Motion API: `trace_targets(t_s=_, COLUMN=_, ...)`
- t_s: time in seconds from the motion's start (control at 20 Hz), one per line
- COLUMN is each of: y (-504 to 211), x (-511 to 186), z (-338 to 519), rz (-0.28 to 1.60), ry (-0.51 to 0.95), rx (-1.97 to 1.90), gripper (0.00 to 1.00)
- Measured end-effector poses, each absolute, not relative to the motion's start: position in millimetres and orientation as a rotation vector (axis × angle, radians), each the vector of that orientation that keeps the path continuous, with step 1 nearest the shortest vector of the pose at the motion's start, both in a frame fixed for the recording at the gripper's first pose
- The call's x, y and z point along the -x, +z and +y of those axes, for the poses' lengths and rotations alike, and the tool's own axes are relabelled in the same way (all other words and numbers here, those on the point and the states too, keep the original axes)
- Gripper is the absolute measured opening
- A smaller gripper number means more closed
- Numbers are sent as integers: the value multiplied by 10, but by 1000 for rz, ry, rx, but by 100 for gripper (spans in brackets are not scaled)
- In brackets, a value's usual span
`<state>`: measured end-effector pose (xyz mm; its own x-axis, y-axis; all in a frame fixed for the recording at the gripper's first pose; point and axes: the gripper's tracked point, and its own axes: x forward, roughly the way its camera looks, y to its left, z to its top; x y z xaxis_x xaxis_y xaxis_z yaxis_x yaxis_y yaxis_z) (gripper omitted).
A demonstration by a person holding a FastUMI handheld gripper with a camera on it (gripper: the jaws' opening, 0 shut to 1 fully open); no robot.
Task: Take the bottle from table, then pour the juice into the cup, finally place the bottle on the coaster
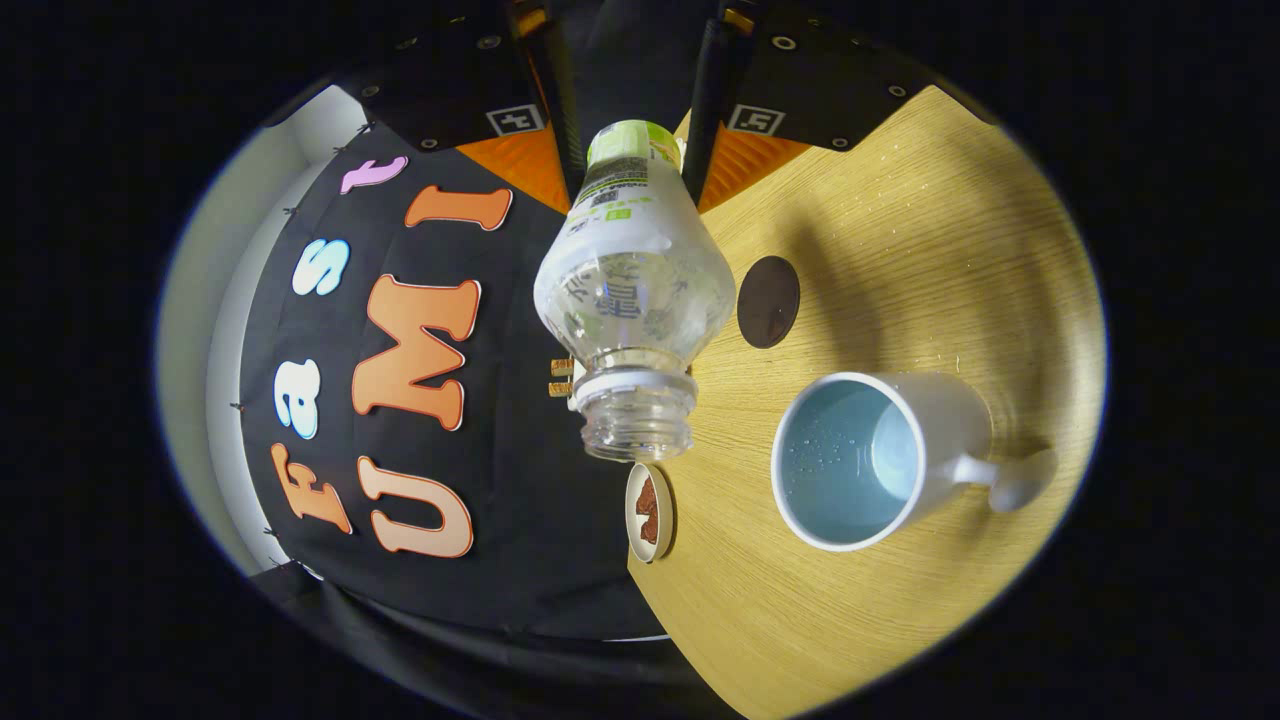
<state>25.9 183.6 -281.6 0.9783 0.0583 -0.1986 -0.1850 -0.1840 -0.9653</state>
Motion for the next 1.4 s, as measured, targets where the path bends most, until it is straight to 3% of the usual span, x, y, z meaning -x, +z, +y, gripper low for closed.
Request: trace_targets(t_s=1.4, y=-2819, x=-415, z=1805, rz=65, ry=228, rx=1894, gripper=52)
